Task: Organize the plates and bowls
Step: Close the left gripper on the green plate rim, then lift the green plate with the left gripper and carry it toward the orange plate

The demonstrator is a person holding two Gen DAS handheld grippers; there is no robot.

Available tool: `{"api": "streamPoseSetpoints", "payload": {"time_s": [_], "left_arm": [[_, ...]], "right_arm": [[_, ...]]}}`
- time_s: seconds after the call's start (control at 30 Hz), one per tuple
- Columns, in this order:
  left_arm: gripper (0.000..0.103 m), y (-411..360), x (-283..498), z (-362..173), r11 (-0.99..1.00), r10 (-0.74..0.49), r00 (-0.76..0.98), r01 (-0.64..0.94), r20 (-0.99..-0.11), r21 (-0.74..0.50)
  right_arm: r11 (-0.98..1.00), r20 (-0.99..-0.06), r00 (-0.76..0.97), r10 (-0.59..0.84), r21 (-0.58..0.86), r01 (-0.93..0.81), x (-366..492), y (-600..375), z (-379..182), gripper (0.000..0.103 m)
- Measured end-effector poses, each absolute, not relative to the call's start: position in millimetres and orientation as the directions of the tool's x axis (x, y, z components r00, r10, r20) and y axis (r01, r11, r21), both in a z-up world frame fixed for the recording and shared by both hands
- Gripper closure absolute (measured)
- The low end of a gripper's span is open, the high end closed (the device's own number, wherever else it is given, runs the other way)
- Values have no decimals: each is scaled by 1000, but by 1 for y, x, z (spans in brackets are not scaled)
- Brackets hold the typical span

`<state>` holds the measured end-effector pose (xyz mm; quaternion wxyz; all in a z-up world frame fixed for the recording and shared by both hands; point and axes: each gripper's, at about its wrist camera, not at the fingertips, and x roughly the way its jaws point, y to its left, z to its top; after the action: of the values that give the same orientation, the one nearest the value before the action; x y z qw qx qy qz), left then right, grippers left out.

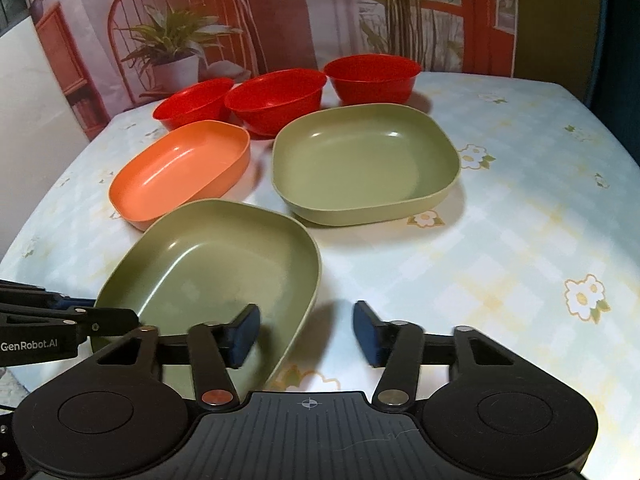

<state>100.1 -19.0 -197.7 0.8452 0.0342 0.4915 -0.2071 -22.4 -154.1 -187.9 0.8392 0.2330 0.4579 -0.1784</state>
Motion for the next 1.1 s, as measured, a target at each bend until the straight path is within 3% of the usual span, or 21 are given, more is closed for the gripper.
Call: {"api": "streamPoseSetpoints", "payload": {"time_s": [0.1,1.1], "left_arm": [[88,-19,97,-195,910,-319,448,391,-835,-138],[87,-17,78,-168,897,-349,570,433,-744,-90]], "right_arm": [[838,-848,527,-62,243,488,-20,-151,-187,74],[853,-784,607,-130,224,472,-26,-149,-155,75]]}}
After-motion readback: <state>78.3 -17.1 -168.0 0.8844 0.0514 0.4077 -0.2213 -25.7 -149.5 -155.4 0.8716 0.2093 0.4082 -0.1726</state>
